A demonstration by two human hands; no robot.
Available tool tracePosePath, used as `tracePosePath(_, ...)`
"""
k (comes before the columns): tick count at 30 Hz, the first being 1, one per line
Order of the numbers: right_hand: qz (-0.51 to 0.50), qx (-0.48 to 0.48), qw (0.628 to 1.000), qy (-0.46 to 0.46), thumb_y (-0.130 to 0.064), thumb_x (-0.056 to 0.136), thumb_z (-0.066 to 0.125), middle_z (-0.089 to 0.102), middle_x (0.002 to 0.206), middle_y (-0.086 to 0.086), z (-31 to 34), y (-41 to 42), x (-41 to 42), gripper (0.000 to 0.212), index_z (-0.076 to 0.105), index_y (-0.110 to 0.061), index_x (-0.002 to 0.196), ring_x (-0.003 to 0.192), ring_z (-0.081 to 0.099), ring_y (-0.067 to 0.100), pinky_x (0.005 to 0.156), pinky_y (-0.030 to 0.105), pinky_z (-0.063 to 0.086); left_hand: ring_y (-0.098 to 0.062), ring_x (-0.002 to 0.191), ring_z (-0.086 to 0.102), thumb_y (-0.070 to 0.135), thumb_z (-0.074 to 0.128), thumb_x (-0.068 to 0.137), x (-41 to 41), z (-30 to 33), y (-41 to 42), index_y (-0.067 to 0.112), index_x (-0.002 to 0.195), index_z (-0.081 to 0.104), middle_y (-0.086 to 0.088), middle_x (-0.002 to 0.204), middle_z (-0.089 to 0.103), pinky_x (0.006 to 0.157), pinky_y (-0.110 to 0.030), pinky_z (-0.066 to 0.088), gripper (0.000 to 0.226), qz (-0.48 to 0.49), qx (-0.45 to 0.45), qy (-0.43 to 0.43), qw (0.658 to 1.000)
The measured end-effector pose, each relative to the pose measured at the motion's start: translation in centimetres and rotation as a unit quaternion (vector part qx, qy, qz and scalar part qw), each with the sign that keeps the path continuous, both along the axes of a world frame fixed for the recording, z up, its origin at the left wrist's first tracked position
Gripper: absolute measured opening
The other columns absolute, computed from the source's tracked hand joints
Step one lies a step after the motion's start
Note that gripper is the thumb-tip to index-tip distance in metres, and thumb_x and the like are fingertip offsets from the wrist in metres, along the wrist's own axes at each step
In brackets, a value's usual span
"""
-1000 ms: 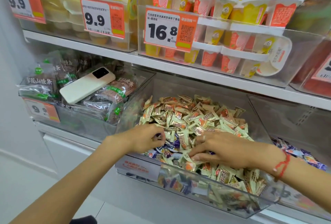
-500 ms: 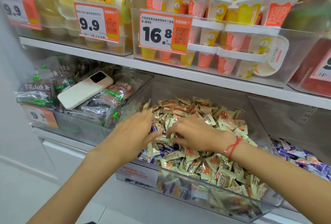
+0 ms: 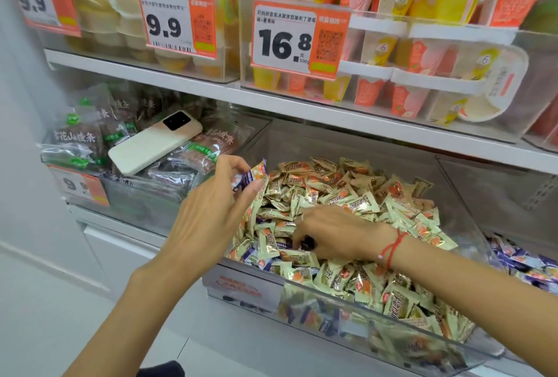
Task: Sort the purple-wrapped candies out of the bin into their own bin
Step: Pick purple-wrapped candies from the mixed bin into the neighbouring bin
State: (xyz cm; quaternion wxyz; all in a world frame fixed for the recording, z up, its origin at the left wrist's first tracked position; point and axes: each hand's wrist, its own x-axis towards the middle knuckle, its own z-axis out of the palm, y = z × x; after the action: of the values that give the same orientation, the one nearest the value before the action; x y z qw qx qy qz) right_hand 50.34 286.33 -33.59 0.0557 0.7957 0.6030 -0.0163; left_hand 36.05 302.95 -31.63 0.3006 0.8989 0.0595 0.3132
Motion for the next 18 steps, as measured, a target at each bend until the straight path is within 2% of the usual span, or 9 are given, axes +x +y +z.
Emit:
tracePosePath(1,-0.012,-0.004,1.0,0.01,-0.033,0.091,0.062,0.051,0.083,-0.01,0.1,-0.1,0.0,0.018,0.067,-0.021,0.103,0.077,0.043,0.01,0.062,0.016,0.034,-0.025,0.088,0.062,0.05,0.035,0.092,0.1,-0.2,0.1,0.028,0.113,0.036,-0.003,0.093,0.063,0.075,-0.04,0.048,0.03,-0.001,0.013,-0.002,1.0)
tracePosePath(3,-0.057,-0.004,0.997,0.054,-0.052,0.086,0.06,0.058,0.083,-0.005,0.3,-0.8,0.0,0.033,0.065,-0.02,0.093,0.072,0.048,0.014,0.062,0.024,0.042,-0.009,0.08,0.061,0.051,0.032,0.092,0.2,-0.3,0.1,0.029,0.126,0.036,0.011,0.116,0.058,0.074,-0.035,0.044,0.041,-0.015,0.033,-0.009,0.999)
tracePosePath(5,-0.089,0.046,0.988,0.118,-0.057,0.084,0.059,0.059,0.082,-0.005,0.8,-1.9,-0.3,0.034,0.063,-0.023,0.087,0.07,0.051,0.013,0.064,0.026,0.043,-0.001,0.086,0.056,0.051,0.029,0.095,0.0,-0.3,0.0,0.031,0.137,0.033,0.021,0.123,0.049,0.077,-0.033,0.044,0.047,-0.039,0.039,-0.014,0.998)
tracePosePath(6,-0.102,0.076,0.98,0.153,-0.055,0.085,0.059,0.059,0.081,-0.007,1.2,-2.4,-0.6,0.032,0.061,-0.024,0.085,0.071,0.052,0.01,0.065,0.025,0.044,-0.003,0.088,0.055,0.052,0.026,0.098,-0.1,-0.4,0.0,0.033,0.136,0.035,0.018,0.12,0.052,0.077,-0.035,0.046,0.044,-0.047,0.044,-0.018,0.998)
tracePosePath(9,-0.169,0.171,0.933,0.269,-0.044,0.091,0.057,0.064,0.092,-0.008,2.7,-3.8,-1.4,0.027,0.054,-0.018,0.087,0.084,0.059,0.003,0.076,0.022,0.047,-0.007,0.072,0.051,0.053,0.019,0.095,0.0,-0.1,-0.3,0.035,0.115,0.04,0.007,0.082,0.054,0.06,-0.033,0.041,0.034,-0.048,0.04,-0.025,0.998)
tracePosePath(11,-0.195,0.233,0.884,0.354,-0.031,0.095,0.056,0.068,0.099,-0.009,3.5,-4.4,-1.7,0.018,0.046,-0.017,0.092,0.063,0.057,0.006,0.058,0.019,0.045,-0.009,0.064,0.047,0.052,0.022,0.094,0.6,0.1,-0.8,0.038,0.097,0.039,0.005,0.068,0.048,0.054,-0.031,0.032,0.022,-0.051,0.005,-0.019,0.998)
tracePosePath(12,-0.2,0.253,0.866,0.381,-0.025,0.096,0.055,0.071,0.1,-0.008,3.9,-4.6,-1.9,0.015,0.042,-0.018,0.094,0.047,0.047,0.01,0.047,0.019,0.038,-0.01,0.059,0.045,0.054,0.023,0.095,0.9,0.3,-1.2,0.036,0.092,0.038,0.005,0.064,0.045,0.053,-0.032,0.03,0.023,-0.056,-0.005,-0.012,0.998)
tracePosePath(14,-0.216,0.266,0.859,0.381,-0.023,0.098,0.051,0.071,0.101,-0.009,4.5,-5.0,-1.9,0.014,0.039,-0.023,0.104,0.043,0.036,0.012,0.043,0.022,0.033,-0.012,0.054,0.042,0.061,0.027,0.095,1.6,0.5,-1.9,0.033,0.088,0.039,0.004,0.06,0.04,0.053,-0.034,0.032,0.032,-0.067,-0.002,0.024,0.997)
tracePosePath(18,-0.242,0.267,0.864,0.351,-0.028,0.1,0.045,0.056,0.101,-0.013,4.9,-5.9,-1.4,0.024,0.041,-0.034,0.123,0.071,0.049,-0.009,0.062,0.012,0.042,-0.019,0.058,0.047,0.067,0.026,0.087,4.6,-0.8,-2.7,0.017,0.091,0.052,0.003,0.06,0.043,0.058,-0.035,0.036,0.056,-0.073,0.069,0.174,0.98)
